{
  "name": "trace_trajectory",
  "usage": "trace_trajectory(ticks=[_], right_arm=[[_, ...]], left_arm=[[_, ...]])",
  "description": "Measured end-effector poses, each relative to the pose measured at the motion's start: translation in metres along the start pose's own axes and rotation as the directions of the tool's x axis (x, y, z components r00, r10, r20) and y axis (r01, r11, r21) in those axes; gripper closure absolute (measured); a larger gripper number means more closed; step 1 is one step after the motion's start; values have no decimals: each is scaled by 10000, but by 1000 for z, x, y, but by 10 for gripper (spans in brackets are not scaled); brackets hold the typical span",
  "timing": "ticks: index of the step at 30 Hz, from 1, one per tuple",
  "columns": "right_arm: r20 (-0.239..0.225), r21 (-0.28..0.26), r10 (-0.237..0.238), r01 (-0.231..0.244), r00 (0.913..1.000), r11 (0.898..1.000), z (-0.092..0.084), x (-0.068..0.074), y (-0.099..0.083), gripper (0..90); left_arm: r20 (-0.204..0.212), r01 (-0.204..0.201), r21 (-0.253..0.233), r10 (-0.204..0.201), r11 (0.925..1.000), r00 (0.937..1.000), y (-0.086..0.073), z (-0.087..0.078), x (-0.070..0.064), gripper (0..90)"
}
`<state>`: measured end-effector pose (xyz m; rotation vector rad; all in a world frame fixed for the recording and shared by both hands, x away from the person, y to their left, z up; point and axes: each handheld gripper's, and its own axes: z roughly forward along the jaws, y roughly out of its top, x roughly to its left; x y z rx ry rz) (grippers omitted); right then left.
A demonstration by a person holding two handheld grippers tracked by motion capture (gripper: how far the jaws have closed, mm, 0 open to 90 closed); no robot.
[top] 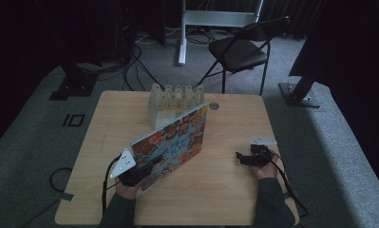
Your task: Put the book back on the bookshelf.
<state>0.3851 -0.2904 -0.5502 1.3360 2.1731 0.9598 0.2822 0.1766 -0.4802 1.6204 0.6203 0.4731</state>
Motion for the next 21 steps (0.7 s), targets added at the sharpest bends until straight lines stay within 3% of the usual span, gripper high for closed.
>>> trace_trajectory(ticks=[21], right_arm=[[-2, 2, 2, -2, 10000, 10000, 0, 0, 0, 191]], left_arm=[[-559, 84, -50, -87, 10000, 9984, 0, -13, 5, 812]])
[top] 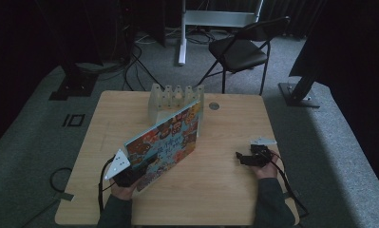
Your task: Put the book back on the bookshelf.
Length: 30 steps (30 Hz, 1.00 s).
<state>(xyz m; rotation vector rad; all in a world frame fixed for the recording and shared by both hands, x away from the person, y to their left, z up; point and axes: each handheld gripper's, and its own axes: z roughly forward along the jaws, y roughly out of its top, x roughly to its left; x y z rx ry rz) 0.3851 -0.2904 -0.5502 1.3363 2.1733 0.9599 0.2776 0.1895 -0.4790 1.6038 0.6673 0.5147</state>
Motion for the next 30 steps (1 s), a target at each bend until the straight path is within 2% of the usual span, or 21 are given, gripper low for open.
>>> trace_trajectory(ticks=[30], right_arm=[[0, -3, -4, 4, 10000, 10000, 0, 0, 0, 191]], left_arm=[[-664, 77, -49, -80, 10000, 9978, 2, -13, 6, 812]])
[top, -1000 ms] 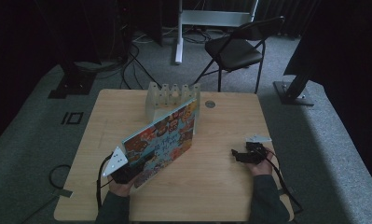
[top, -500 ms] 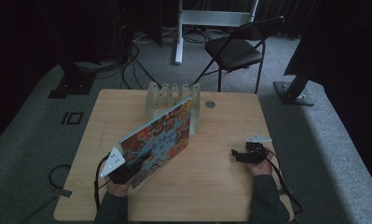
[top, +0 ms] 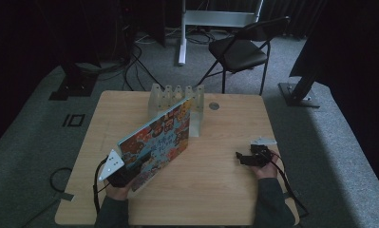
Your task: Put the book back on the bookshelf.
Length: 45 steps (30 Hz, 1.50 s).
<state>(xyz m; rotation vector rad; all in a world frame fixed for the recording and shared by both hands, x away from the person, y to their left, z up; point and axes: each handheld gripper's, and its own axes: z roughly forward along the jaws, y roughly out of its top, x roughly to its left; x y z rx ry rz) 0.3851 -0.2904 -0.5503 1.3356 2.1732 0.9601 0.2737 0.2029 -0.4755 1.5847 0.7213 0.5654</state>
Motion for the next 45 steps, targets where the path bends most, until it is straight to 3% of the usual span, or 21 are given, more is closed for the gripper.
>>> trace_trajectory(ticks=[45], right_arm=[[-2, 5, 15, -15, 10000, 10000, 0, 0, 0, 190]], left_arm=[[-1087, 218, -161, -235, 9996, 9938, 7, -7, 12, 811]])
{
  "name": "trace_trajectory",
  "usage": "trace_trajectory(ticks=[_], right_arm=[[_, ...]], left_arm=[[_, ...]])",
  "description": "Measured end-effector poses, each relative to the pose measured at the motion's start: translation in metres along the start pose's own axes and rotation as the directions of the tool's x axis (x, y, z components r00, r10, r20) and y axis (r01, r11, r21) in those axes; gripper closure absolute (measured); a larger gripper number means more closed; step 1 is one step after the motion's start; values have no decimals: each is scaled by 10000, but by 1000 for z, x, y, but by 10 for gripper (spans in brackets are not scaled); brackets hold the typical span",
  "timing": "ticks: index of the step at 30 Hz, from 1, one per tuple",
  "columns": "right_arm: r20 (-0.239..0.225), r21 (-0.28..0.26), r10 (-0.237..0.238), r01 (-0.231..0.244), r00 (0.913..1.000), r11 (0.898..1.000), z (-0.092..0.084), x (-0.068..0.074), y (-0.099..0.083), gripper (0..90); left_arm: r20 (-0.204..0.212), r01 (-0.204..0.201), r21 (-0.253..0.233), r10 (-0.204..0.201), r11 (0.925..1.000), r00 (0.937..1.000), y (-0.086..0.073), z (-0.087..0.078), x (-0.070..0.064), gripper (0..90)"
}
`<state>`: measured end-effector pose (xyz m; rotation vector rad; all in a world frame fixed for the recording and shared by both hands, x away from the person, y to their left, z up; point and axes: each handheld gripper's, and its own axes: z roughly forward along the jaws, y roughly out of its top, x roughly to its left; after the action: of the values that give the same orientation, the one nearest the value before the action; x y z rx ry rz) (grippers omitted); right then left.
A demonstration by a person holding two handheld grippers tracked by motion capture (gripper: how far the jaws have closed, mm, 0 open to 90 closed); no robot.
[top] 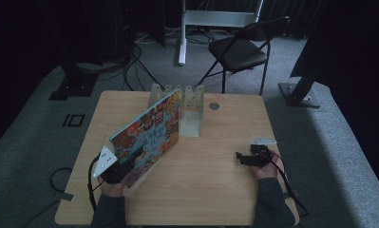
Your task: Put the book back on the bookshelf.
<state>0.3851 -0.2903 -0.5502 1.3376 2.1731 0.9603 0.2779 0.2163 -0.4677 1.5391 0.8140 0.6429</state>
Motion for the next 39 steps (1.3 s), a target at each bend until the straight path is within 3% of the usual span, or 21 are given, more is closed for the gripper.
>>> trace_trajectory(ticks=[8, 21, 39], right_arm=[[1, 0, 2, -2, 10000, 10000, 0, 0, 0, 190], [2, 4, -7, 7, 10000, 10000, 0, 0, 0, 191], [2, -1, -7, 7, 10000, 10000, 0, 0, 0, 191]], left_arm=[[-301, 156, -94, -158, 9998, 9994, 0, -1, 2, 811], [-742, 66, -48, -70, 10000, 9972, 3, 3, -1, 811], [-1054, 72, -114, -84, 9999, 9944, 5, 7, -2, 811]])
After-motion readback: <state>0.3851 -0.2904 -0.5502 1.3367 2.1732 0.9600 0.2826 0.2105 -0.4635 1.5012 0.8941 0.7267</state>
